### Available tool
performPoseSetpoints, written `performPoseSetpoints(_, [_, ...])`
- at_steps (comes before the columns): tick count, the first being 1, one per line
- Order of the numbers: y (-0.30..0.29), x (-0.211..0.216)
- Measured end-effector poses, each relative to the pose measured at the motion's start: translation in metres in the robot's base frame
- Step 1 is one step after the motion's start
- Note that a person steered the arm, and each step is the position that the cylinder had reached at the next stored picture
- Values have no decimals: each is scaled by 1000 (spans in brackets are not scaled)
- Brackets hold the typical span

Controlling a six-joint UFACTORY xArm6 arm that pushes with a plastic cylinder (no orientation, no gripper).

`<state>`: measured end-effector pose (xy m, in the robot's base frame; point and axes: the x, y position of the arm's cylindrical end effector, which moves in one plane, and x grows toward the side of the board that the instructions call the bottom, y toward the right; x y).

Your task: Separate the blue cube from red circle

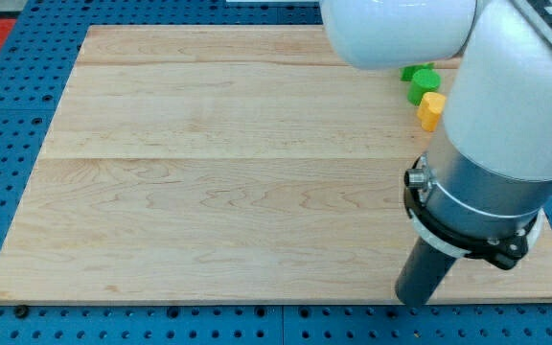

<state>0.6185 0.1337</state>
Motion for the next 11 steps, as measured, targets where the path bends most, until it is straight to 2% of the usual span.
performPoseSetpoints(2, [161, -11])
performPoseSetpoints(3, [180, -70])
performPoseSetpoints(4, [110, -93])
performPoseSetpoints(5, [74, -80])
performPoseSetpoints(7, [87, -57])
performPoseSetpoints(8, [54, -53])
performPoseSetpoints(9, [-16, -61])
performPoseSetpoints(10, [-58, -61])
performPoseSetpoints(11, [21, -61])
